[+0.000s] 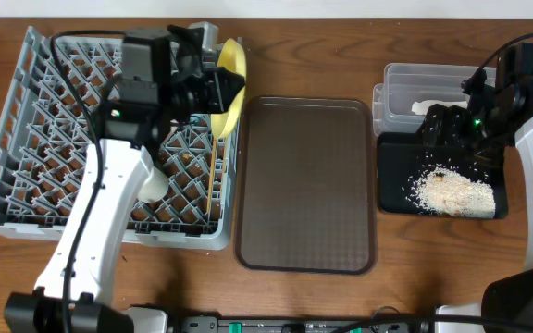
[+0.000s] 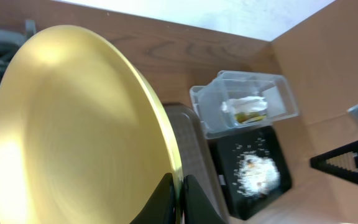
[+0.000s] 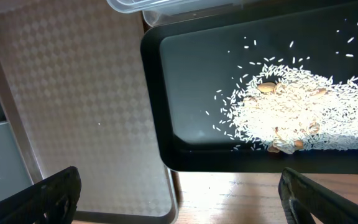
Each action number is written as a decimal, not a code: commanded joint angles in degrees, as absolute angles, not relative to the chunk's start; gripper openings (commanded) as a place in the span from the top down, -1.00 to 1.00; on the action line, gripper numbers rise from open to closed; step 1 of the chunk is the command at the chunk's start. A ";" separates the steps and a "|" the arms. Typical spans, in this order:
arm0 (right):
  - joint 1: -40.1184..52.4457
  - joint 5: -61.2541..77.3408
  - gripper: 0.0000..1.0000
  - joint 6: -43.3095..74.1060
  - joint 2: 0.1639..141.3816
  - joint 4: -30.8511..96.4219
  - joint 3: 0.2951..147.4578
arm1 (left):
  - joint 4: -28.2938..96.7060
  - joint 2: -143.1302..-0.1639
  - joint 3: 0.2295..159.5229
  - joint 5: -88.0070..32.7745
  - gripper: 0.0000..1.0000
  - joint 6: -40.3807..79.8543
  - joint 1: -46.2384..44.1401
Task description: Sort waste into correct bins and load items into the dishwasher
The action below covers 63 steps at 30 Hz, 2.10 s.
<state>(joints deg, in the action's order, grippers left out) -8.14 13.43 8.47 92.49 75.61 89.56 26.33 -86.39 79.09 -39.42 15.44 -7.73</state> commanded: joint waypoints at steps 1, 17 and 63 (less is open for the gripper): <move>-8.56 13.34 -0.98 7.62 91.11 75.88 90.15 | 25.58 -88.47 79.24 -48.90 0.85 18.15 -5.39; -8.56 13.32 -0.98 7.60 91.11 76.12 90.15 | 25.98 -95.29 79.00 -37.87 0.84 17.69 -1.52; -5.26 6.02 -0.98 5.10 79.22 58.43 73.19 | 59.48 -64.53 66.48 -2.17 -0.70 8.23 -5.56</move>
